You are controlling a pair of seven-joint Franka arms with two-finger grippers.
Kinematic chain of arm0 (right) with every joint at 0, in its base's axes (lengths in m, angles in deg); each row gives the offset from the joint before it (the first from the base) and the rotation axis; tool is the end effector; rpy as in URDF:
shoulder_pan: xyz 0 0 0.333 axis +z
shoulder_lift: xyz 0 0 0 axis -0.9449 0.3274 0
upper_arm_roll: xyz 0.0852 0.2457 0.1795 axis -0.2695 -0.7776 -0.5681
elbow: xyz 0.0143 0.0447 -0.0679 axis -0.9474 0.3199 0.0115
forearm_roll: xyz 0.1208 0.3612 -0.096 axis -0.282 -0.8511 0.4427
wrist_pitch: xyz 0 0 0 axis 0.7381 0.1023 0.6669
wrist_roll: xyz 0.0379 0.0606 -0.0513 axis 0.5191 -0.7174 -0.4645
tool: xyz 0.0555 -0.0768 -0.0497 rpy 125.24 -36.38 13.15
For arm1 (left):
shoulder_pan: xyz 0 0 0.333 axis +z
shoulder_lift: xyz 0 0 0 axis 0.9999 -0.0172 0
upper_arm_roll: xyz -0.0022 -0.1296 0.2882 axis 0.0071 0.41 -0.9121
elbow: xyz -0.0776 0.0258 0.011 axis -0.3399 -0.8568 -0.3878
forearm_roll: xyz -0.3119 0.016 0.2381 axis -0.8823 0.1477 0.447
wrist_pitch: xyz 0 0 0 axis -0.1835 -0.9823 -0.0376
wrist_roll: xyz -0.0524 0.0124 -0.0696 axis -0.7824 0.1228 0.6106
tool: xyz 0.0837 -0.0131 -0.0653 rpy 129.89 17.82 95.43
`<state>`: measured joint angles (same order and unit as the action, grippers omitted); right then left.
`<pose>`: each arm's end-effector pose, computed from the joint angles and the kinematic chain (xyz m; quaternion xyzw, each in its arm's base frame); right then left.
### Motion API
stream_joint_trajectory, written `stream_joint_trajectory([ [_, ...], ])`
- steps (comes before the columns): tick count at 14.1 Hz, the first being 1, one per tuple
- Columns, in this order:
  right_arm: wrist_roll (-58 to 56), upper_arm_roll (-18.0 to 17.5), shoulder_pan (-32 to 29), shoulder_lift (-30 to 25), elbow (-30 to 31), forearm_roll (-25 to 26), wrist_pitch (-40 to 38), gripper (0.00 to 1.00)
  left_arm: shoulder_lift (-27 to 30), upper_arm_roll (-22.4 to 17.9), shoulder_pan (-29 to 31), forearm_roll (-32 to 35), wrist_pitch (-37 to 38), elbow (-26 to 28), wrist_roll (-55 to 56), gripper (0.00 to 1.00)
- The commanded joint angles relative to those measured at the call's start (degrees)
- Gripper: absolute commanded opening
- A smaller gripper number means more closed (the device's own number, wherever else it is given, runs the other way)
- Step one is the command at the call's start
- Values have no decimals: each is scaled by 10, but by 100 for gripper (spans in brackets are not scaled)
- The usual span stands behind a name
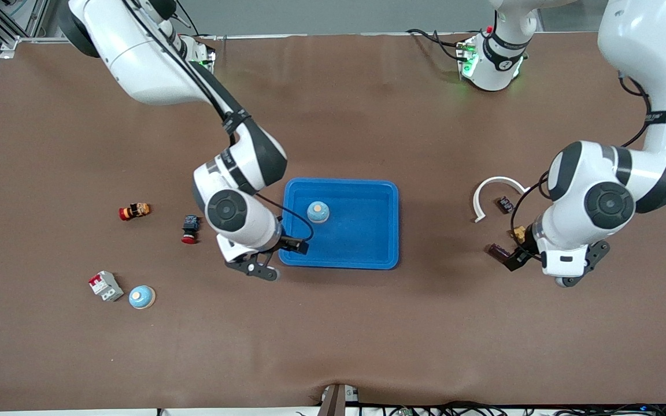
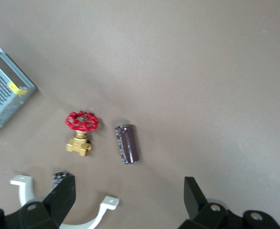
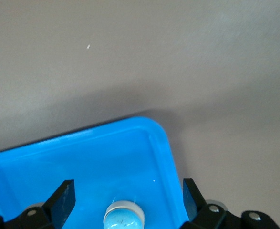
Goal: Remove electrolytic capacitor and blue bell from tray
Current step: 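Lower the right gripper onto the second bell while the left gripper withdraws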
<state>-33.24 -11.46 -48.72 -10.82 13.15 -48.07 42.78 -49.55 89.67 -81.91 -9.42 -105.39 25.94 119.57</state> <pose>0.6351 0.3879 0.2895 -0.9844 0.1616 0.0458 0.0519 0.6560 -0.0965 0.3588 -0.9432 -0.3294 -0.0024 0.0438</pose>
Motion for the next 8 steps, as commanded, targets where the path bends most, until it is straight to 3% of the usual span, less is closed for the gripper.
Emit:
stream_joint_trajectory([
  [1, 35, 4, 16, -24, 50, 10, 40, 100, 53, 3, 20, -20, 43, 8, -88, 100],
  [8, 66, 4, 53, -35, 126, 10, 133, 100, 137, 2, 45, -69, 151, -19, -227, 100],
])
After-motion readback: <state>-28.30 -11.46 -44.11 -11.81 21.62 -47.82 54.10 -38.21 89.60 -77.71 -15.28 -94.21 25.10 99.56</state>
